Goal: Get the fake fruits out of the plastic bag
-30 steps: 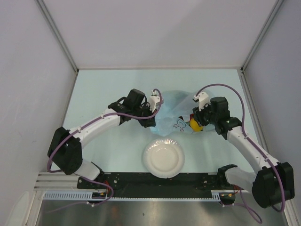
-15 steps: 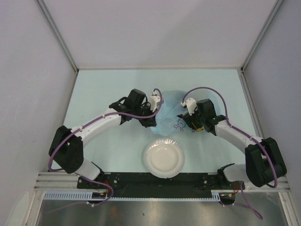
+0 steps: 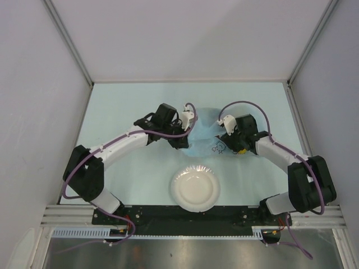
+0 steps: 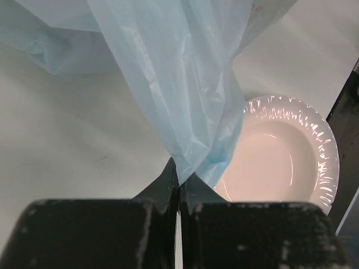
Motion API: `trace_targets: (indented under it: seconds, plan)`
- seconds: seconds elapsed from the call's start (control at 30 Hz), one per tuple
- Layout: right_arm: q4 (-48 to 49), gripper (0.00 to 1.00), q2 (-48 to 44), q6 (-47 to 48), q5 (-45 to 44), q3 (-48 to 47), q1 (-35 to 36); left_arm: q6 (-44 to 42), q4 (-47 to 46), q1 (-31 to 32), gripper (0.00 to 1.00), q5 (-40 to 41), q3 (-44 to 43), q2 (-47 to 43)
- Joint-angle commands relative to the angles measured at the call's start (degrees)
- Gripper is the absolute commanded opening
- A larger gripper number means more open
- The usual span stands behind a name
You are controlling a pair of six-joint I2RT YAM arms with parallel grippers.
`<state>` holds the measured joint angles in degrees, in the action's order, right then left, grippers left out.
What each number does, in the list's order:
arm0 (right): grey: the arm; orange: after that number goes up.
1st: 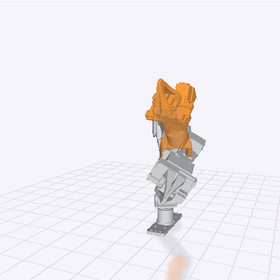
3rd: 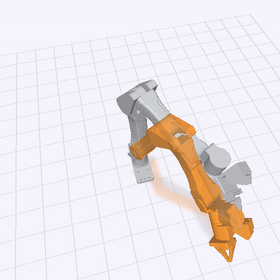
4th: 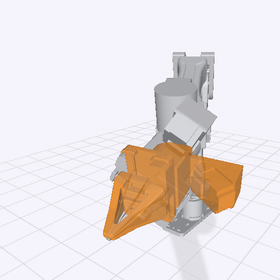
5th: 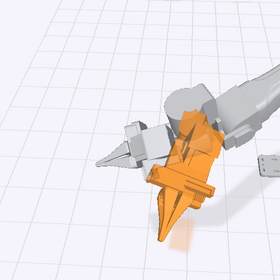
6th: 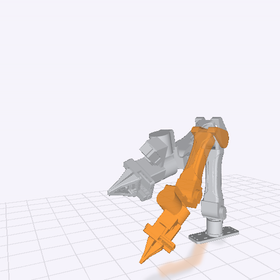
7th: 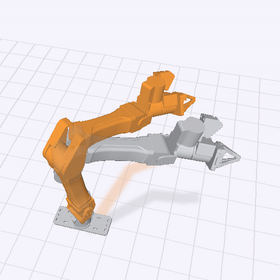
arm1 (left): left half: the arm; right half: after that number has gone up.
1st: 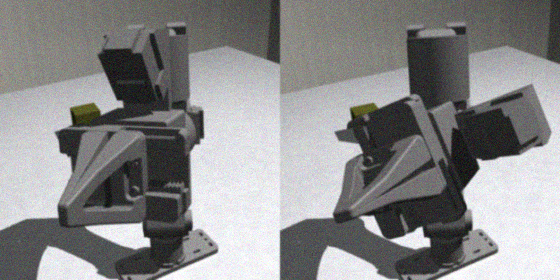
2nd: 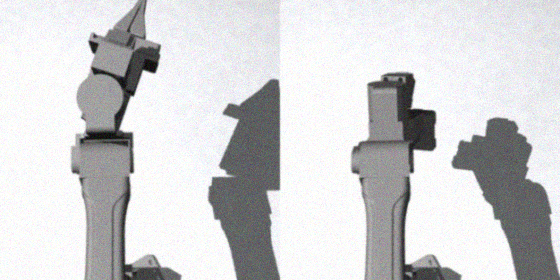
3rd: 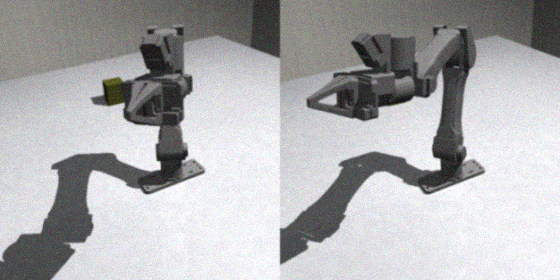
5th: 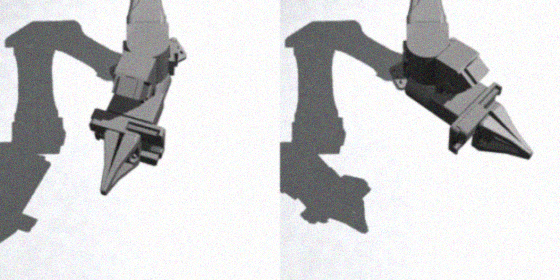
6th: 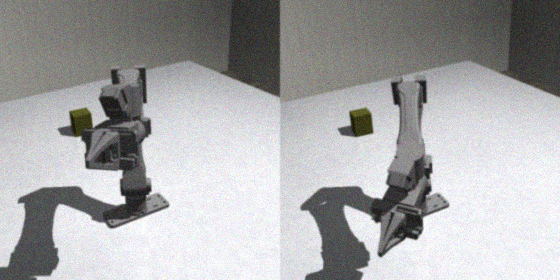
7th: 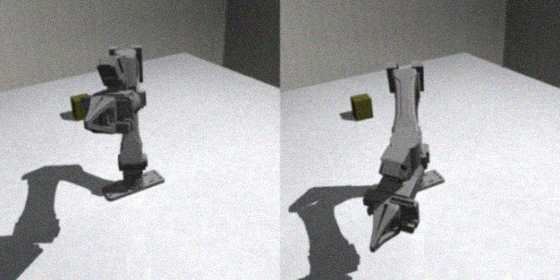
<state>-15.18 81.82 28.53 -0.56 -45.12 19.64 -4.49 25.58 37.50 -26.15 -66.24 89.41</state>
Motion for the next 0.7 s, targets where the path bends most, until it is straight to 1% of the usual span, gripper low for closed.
trace_targets:
  seconds: [0.0, 0.03, 0.07, 0.1, 0.2, 0.3, 0.33, 0.4, 0.43, 0.5, 0.57, 0.67]
  plan:
    - [-9.1, 0.34, -7.4, -0.8, 8.2, -7.2, -0.8, 0.4, -1.2, 0.1, 0.0, -0.7, -3.1, 1.1]
    - [-10.2, 0.34, -9.2, -1.3, 10.3, -7.6, -0.7, 0.3, -1.3, 0.1, 0.0, -0.7, -3.6, 1.3]
    - [-12.2, 0.34, -11.0, -1.4, 14.8, -7.9, -0.3, 0.4, -1.2, 0.1, 0.0, -0.7, -4.0, 1.6]
    - [-13.1, 0.34, -14.9, -1.4, 16.9, -8.0, 0.2, 0.4, -1.3, 0.1, 0.0, -0.8, -4.3, 1.9]
    - [-16.3, 0.34, -20.3, -1.6, 20.4, -8.1, 4.4, 0.3, -0.9, 0.1, 0.0, -1.1, -5.8, 2.7]
    - [-18.8, 0.36, -22.3, -2.7, 21.0, -8.1, 7.6, -0.2, -0.4, 0.1, 0.0, -1.3, -7.8, 3.2]
    - [-18.7, 0.36, -22.3, -3.4, 20.7, -8.1, 7.7, -0.2, -0.1, 0.1, 0.0, -1.3, -8.3, 3.2]
    - [-18.0, 0.38, -22.2, -5.4, 20.2, -8.1, 7.7, -0.4, 0.2, 0.1, 0.0, -1.1, -8.6, 2.9]
    - [-16.5, 0.38, -22.1, -5.7, 18.7, -7.9, 7.7, -1.1, 0.4, 0.1, 0.0, -0.7, -8.6, 2.3]
    - [-14.5, 0.37, -21.5, -7.7, 16.6, -8.0, 7.6, -1.9, 1.0, 0.1, 0.0, 0.1, -9.1, 1.8]
    - [-12.8, 0.35, -22.4, -8.0, 19.2, -8.9, 7.9, -2.9, 1.7, -0.1, 0.0, 1.2, -9.3, 1.4]
    - [-12.9, 0.31, -23.6, -8.9, 20.2, -10.1, 14.5, -3.0, 1.4, -1.5, 0.0, 1.2, -9.2, 1.1]
